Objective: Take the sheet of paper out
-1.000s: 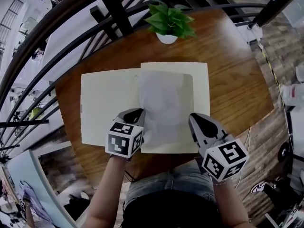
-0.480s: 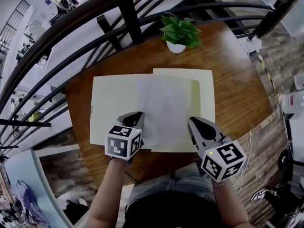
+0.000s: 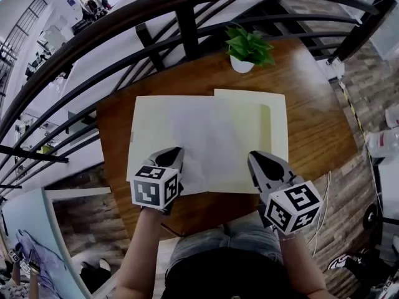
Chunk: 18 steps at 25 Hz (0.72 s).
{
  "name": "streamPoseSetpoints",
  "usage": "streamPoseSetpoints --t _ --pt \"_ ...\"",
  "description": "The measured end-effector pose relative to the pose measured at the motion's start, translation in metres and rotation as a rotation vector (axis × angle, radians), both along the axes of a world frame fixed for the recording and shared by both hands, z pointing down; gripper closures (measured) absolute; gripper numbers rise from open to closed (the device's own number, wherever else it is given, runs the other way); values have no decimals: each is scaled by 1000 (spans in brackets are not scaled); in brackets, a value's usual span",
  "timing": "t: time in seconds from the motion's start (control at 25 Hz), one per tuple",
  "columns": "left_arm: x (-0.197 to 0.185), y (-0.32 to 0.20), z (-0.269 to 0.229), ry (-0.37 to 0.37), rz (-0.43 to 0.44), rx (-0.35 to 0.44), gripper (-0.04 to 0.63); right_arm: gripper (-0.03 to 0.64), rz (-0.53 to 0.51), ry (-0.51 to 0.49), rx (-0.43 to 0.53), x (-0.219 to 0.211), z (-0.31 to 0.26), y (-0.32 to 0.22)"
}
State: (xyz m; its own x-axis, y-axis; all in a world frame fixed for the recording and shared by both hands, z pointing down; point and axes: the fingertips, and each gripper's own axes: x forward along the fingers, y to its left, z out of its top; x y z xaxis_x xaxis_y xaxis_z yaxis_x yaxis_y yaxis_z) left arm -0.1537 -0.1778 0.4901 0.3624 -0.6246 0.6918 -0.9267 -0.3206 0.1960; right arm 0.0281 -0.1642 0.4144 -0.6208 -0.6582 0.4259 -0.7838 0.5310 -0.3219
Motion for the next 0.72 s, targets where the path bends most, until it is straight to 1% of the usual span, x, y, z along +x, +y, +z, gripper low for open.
streamPoseSetpoints --t 0.2,0.72 --pt "-22 6 -10 11 -50 30 571 589 -19 8 12 -12 -4 6" --pt "-60 22 -34 10 -118 93 571 589 -52 17 63 -32 -22 17"
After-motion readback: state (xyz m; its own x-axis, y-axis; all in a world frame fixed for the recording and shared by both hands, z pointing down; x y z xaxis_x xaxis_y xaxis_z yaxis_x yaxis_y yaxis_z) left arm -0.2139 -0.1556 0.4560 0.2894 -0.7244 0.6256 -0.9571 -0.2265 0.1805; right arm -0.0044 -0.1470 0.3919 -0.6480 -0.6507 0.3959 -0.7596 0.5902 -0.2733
